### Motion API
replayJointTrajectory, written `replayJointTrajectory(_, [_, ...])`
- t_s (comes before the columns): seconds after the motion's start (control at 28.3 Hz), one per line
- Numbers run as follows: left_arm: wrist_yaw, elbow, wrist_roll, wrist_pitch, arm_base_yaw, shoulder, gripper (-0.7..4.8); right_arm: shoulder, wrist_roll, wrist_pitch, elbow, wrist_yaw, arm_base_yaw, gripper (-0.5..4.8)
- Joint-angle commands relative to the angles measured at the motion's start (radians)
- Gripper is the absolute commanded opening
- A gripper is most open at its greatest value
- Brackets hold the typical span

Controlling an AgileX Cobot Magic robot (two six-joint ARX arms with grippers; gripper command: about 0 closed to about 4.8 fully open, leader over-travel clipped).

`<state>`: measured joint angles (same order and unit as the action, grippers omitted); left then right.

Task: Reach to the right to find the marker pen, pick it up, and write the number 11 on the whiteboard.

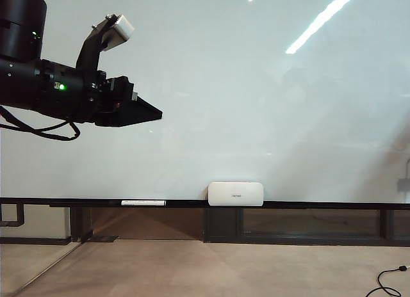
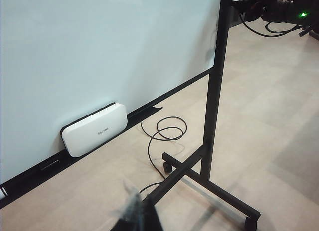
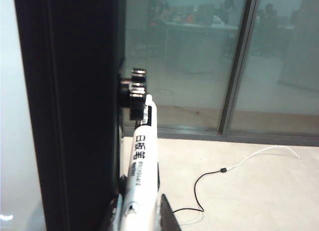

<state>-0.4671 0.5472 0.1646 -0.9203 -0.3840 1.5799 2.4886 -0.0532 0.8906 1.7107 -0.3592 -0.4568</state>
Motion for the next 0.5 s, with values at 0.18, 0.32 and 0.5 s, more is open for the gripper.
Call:
replayJointTrajectory(0.18, [-0.004, 0.002, 0.002, -0.016, -0.001, -0.002, -0.06, -0.005, 0.01, -0.005, 0.004, -0.002, 0.0, -0.04])
replayJointTrajectory(0.32, [-0.004, 0.002, -0.008, -0.016, -0.001, -0.002, -0.06, -0.042, 0.089, -0.025, -0.018, -0.001, -0.015, -0.04])
replayJointTrajectory(0.5, [-0.058, 0.002, -0.031, -0.021, -0.001, -0.003, -0.06, -0.195, 0.079, -0.027, -0.154, 0.002, -0.055, -0.04])
